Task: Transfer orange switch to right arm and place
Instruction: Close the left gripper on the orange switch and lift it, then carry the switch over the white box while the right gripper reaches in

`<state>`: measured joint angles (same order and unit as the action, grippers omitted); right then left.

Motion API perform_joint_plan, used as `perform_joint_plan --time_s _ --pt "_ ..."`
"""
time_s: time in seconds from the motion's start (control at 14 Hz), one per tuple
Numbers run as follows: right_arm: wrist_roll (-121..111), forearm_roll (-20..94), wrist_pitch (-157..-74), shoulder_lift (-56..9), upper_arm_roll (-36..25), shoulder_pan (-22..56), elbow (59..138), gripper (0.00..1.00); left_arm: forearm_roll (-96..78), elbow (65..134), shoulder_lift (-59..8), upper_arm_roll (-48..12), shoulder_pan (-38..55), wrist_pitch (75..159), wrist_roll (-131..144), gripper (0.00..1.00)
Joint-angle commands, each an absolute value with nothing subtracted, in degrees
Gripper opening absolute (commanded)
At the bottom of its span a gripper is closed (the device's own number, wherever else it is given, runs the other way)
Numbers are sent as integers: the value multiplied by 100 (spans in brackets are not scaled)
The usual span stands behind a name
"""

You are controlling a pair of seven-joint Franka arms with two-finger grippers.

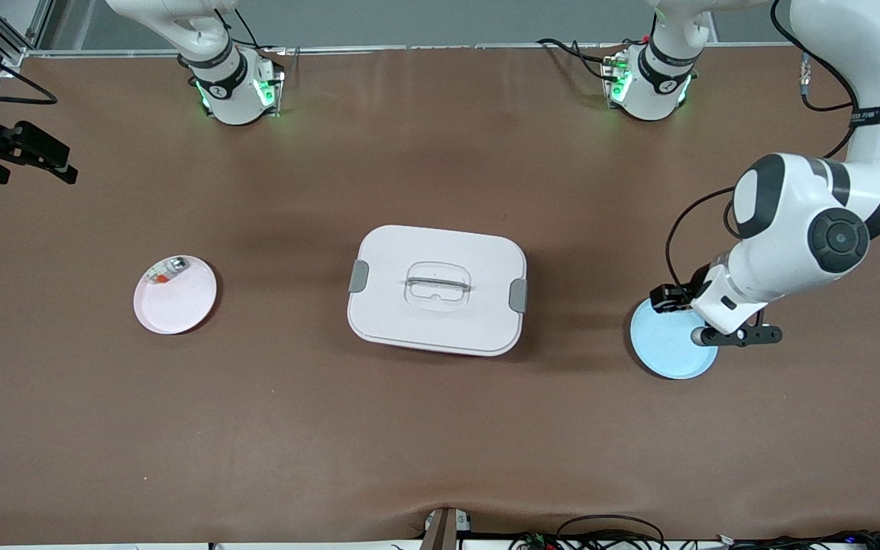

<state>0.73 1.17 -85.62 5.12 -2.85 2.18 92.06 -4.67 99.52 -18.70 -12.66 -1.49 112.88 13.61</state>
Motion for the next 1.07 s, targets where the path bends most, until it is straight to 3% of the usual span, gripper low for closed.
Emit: perform_joint_plan --time_s 0.0,0.71,1.0 --pt "70 53 -8517 448 -272 220 9079 100 -965 9476 -1881 -1432 -158 10558 1983 0" --pt "97 158 -8517 325 -255 439 9079 100 -2389 8851 -2004 -2443 69 10230 5420 0" --pt "674 193 -8516 334 -255 1272 9088 100 -2740 8632 -2179 -2443 465 10239 6282 0"
